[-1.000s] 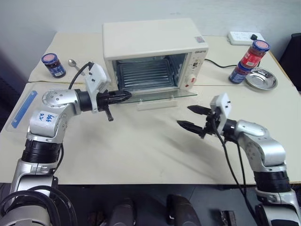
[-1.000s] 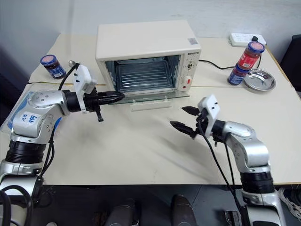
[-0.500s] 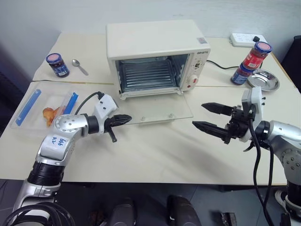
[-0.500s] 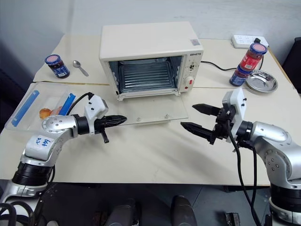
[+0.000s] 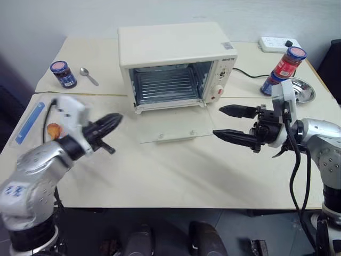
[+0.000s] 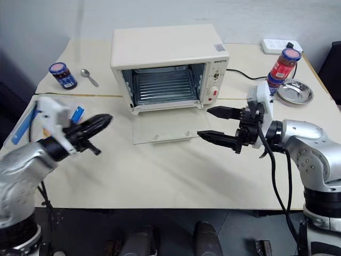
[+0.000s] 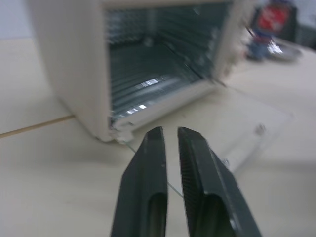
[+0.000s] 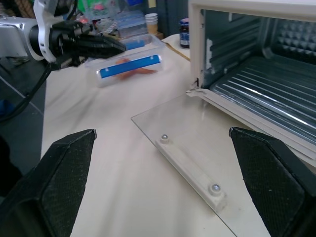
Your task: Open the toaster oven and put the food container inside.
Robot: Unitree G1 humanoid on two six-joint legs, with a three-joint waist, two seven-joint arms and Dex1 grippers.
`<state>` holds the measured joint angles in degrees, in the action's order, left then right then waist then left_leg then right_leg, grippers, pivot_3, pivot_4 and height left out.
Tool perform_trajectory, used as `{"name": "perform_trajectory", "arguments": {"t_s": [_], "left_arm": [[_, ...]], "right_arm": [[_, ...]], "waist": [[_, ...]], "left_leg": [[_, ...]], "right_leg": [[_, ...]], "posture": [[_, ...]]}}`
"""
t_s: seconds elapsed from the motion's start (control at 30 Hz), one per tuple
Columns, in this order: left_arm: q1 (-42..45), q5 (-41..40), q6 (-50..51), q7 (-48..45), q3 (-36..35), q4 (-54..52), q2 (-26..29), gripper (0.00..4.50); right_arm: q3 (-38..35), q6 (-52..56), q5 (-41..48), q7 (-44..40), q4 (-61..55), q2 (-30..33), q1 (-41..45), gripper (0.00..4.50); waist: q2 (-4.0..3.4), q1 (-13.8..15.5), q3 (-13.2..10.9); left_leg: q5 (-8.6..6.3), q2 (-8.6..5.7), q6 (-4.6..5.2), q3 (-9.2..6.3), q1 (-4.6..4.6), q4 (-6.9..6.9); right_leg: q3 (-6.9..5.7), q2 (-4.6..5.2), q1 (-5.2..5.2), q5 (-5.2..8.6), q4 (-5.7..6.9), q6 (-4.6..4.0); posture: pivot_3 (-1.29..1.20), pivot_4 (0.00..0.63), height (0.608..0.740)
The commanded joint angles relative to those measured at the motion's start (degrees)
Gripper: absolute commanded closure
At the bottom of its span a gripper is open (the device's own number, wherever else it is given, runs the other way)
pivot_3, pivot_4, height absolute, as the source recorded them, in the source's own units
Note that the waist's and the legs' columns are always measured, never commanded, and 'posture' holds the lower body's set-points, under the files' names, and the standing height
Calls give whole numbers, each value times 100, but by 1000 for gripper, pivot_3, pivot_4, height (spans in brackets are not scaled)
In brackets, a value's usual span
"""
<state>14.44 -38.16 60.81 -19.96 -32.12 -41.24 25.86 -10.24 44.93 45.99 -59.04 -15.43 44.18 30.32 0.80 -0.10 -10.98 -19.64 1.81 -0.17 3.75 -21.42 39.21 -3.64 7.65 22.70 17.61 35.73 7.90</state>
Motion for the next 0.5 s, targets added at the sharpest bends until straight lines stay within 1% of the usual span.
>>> {"name": "perform_trajectory", "arguments": {"t_s": [0.03,0.07,0.1,0.17,0.23,0.3,0.37,0.5], "left_arm": [[-52,-624,793,1321,-1121,-814,-642,2962],[39,-643,944,1809,-1473,-927,-944,2689],[143,-684,1084,2268,-1819,-1008,-1226,2311],[396,-845,1237,3080,-2514,-1049,-1710,1754],[655,-991,1377,3729,-3075,-1005,-2016,1185],[873,-1090,1538,4220,-3396,-949,-2142,455],[1161,-1081,1694,4681,-3693,-785,-2175,40],[1579,-921,2019,5212,-4091,-375,-2033,40]], "right_arm": [[59,167,304,-329,95,72,221,0],[90,215,378,-425,135,65,292,0],[129,233,411,-504,168,53,361,0],[229,178,363,-602,244,12,514,0],[313,54,265,-658,331,-54,675,0],[379,-88,162,-697,399,-116,791,0],[448,-121,125,-724,433,-166,873,0],[487,-157,102,-712,326,-223,851,0]], "waist": [[3,3,1],[5,15,0],[8,24,-2],[10,31,-1],[16,27,2],[22,28,2],[25,37,2],[27,53,1]], "left_leg": [[0,-1,0,-2,0,2],[1,-1,1,-4,0,4],[1,-1,2,-10,0,8],[2,-10,1,-13,-1,14],[3,-13,0,-15,4,15],[2,-15,-2,-14,4,15],[1,-16,-5,-15,3,15],[0,-19,-7,-13,3,15]], "right_leg": [[-1,-1,-3,-1,-5,2],[-2,-1,-6,-2,-5,3],[-3,-1,-10,-3,-6,5],[-8,-6,-18,-4,-10,5],[-8,-8,-23,-5,-11,6],[-8,-13,-22,-5,-12,5],[-10,-14,-21,-5,-11,5],[-10,-13,-20,-5,-14,4]], "posture": [[0,150,740],[0,150,740],[0,150,740],[0,150,740],[0,150,740],[0,150,740],[0,150,740],[0,150,740]]}}
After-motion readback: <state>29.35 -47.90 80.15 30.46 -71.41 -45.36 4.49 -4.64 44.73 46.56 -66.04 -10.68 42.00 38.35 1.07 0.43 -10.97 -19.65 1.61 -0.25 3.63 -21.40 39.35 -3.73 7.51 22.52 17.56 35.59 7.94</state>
